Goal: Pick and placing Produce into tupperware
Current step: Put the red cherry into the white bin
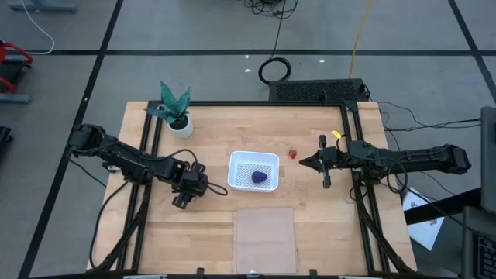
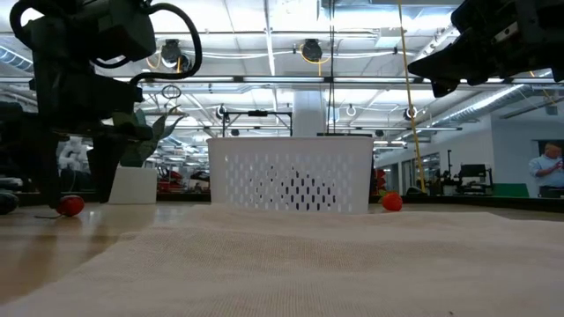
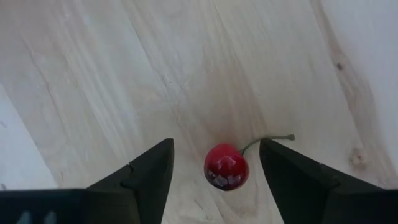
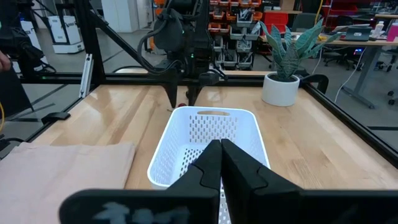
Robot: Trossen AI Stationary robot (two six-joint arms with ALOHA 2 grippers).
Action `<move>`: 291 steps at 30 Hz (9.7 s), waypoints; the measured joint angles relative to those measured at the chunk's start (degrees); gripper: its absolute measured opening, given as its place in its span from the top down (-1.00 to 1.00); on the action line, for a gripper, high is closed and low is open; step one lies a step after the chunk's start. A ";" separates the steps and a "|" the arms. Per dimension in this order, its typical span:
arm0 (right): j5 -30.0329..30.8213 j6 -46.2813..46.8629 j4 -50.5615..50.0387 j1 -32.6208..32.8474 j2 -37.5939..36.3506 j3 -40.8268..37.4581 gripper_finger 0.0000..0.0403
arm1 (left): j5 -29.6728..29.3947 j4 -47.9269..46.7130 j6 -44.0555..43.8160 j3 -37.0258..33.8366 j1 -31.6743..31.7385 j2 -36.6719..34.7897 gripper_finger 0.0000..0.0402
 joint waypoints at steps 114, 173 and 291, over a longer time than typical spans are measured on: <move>-0.04 0.22 0.00 0.00 0.00 0.00 1.00 | -3.24 -22.65 2.67 24.21 6.29 4.02 0.93; 0.02 0.18 0.44 0.00 0.00 0.00 1.00 | 4.04 -12.93 15.53 55.67 18.27 33.50 0.85; 0.02 0.20 -0.04 -0.02 0.00 -0.02 1.00 | 2.35 -13.11 6.86 52.41 18.27 40.41 0.85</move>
